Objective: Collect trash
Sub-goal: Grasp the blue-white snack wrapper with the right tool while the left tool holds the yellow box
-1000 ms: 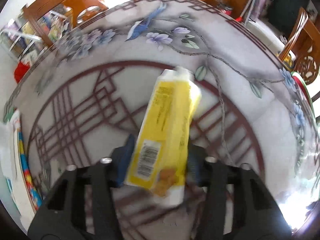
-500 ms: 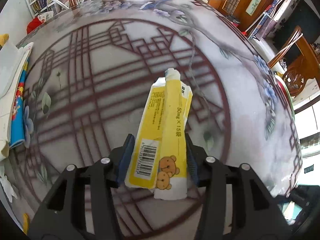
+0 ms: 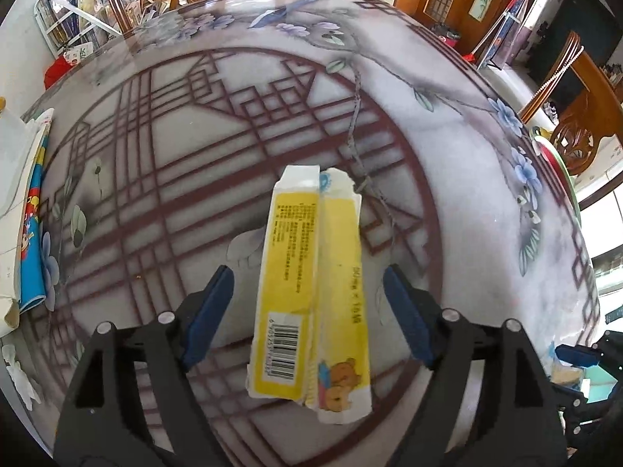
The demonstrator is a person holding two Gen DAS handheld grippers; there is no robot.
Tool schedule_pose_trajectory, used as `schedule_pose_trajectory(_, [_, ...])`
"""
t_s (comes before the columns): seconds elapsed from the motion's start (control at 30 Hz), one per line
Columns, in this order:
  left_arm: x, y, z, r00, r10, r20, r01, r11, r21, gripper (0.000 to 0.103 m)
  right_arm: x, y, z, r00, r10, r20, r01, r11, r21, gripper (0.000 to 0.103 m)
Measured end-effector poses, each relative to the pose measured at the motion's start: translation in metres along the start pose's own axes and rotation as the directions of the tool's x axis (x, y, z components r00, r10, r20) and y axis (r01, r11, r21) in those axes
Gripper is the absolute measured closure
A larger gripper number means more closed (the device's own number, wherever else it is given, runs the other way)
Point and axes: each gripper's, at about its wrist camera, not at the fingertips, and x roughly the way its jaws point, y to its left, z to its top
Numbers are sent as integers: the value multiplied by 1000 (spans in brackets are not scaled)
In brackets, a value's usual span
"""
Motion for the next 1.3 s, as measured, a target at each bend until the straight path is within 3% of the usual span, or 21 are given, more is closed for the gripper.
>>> schedule_pose_trajectory(0.4, [9, 25, -9, 997, -81, -20, 77, 986, -147, 26, -4, -3, 7, 1000, 5, 20, -6, 1000, 28, 62])
schedule_pose_trajectory(0.63, [13, 21, 1, 996, -91, -4, 89, 987, -133, 27, -7, -6, 5, 999, 2, 32, -4, 999, 44, 62])
schedule_pose_trajectory(0.7, [15, 19, 5, 997, -76, 2, 75, 990, -122, 34, -9, -6, 4, 999, 1, 37, -3, 999, 46, 62])
schedule_pose_trajectory(0.8, [14, 16, 8, 998, -58, 19, 60, 993, -99, 59, -10, -6, 4, 999, -2, 44, 0, 999, 52, 62])
schedule_pose_trajectory(0.87, [12, 15, 9, 998, -50, 27, 53, 993, -108, 64, -11, -8, 3, 999, -4, 48, 1, 998, 58, 62])
schedule_pose_trajectory(1.3, [-45, -5, -2, 985, -90, 144, 107, 988, -110, 64, -21, -12, 5, 996, -5, 88, -2, 997, 80, 62])
